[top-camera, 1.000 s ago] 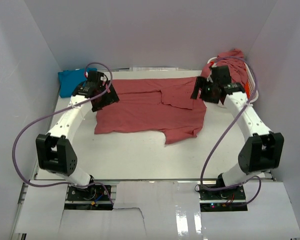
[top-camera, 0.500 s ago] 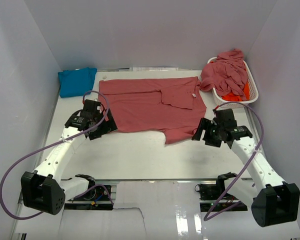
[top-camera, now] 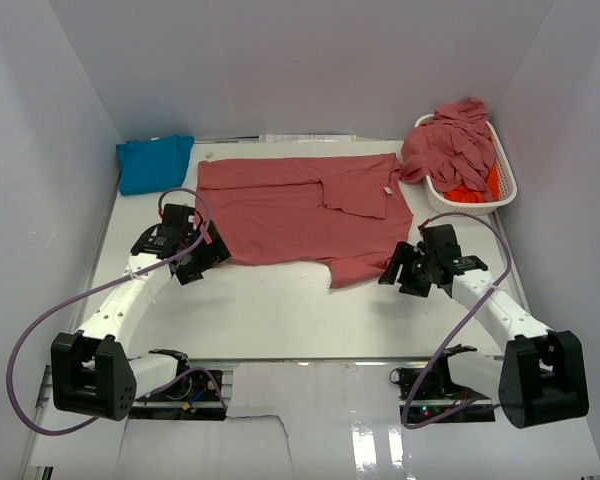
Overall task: Fold and stack the t-shirts
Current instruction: Grap the side of the flattened tshirt closest away from the robot with both arms
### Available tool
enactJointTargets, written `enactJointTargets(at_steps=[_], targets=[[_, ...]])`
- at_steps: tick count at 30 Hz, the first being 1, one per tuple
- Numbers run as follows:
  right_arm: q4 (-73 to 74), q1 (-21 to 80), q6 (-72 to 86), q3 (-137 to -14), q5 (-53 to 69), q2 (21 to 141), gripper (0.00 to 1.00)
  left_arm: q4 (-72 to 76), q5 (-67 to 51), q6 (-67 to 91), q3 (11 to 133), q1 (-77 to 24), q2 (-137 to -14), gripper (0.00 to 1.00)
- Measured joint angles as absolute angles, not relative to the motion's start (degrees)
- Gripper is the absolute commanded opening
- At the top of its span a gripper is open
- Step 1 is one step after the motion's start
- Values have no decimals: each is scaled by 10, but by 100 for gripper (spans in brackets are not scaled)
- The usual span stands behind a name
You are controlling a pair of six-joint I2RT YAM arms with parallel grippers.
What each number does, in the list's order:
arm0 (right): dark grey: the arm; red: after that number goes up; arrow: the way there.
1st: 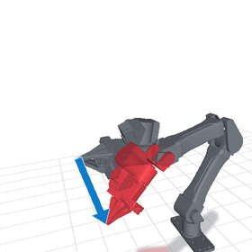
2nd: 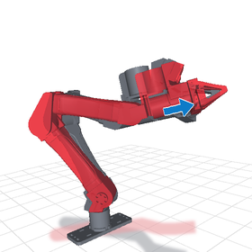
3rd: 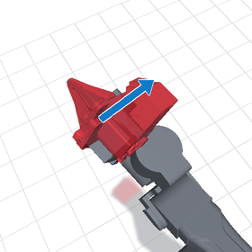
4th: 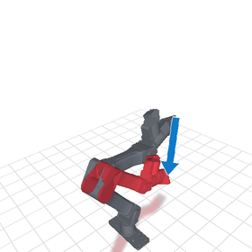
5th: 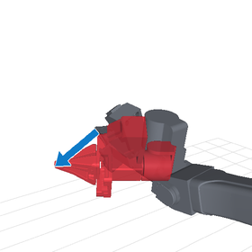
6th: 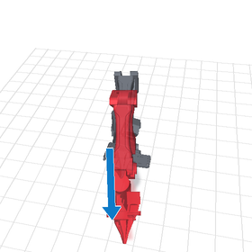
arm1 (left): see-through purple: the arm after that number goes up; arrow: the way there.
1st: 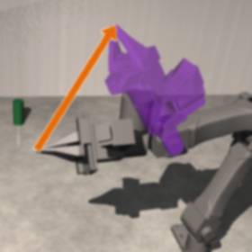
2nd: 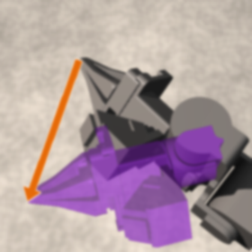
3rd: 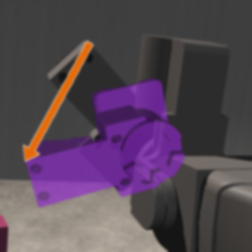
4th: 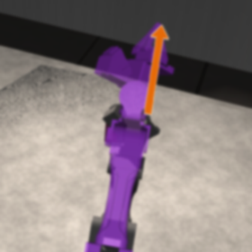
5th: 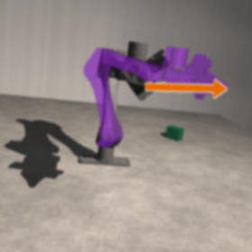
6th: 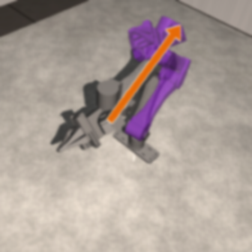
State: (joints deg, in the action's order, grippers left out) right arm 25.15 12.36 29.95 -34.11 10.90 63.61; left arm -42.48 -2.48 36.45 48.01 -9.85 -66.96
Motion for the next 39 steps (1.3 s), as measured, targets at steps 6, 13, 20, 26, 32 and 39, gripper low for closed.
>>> enactJointTargets(at_steps=[6,13,20,26,32,39], targets=[[202,123,286,-351,105,680,65,-408,-25,362,509,-98,-681,98],[140,123,267,-352,100,722,64,-405,-25,359,511,-98,-674,98],[112,123,233,-368,73,757,61,-411,-24,352,511,-98,-665,98],[91,123,213,-377,50,768,49,-416,-24,349,511,-98,-665,98],[89,123,205,-380,42,781,48,-416,-24,347,511,-98,-665,98],[90,123,206,-380,42,788,46,-416,-24,345,512,-98,-668,98]])
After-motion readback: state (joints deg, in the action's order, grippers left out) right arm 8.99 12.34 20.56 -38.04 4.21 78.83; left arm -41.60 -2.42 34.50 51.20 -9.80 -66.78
